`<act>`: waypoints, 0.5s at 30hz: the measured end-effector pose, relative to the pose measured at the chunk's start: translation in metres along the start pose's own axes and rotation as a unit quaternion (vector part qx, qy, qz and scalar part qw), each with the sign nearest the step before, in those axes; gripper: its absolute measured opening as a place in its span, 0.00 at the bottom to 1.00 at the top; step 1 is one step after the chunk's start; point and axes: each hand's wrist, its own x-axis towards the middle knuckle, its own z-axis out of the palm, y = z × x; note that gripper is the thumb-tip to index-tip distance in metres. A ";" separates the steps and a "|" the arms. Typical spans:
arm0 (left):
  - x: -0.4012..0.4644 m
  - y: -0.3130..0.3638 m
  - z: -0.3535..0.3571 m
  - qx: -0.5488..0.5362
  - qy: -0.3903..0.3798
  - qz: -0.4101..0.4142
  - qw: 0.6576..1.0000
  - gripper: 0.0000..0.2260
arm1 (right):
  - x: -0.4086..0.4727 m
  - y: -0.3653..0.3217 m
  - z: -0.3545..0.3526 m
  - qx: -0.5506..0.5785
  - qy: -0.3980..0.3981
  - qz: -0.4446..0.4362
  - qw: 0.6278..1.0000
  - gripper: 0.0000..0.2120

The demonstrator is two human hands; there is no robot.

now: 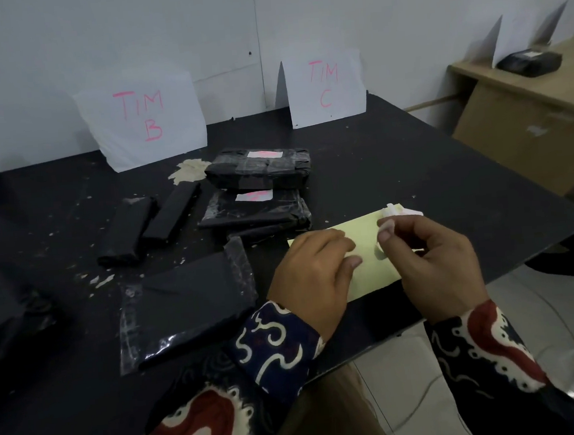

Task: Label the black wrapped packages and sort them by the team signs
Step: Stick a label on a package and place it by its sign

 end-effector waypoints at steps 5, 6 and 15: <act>-0.008 0.013 -0.043 -0.161 0.060 -0.130 0.977 0.13 | -0.014 -0.025 0.023 0.027 -0.038 -0.046 0.998 0.03; -0.011 0.014 -0.052 -0.191 0.067 -0.159 0.966 0.14 | -0.016 -0.028 0.030 0.030 -0.043 -0.052 0.997 0.04; -0.038 -0.024 -0.109 -0.264 0.029 -0.246 0.932 0.20 | -0.036 -0.054 0.075 0.019 -0.108 -0.082 0.991 0.17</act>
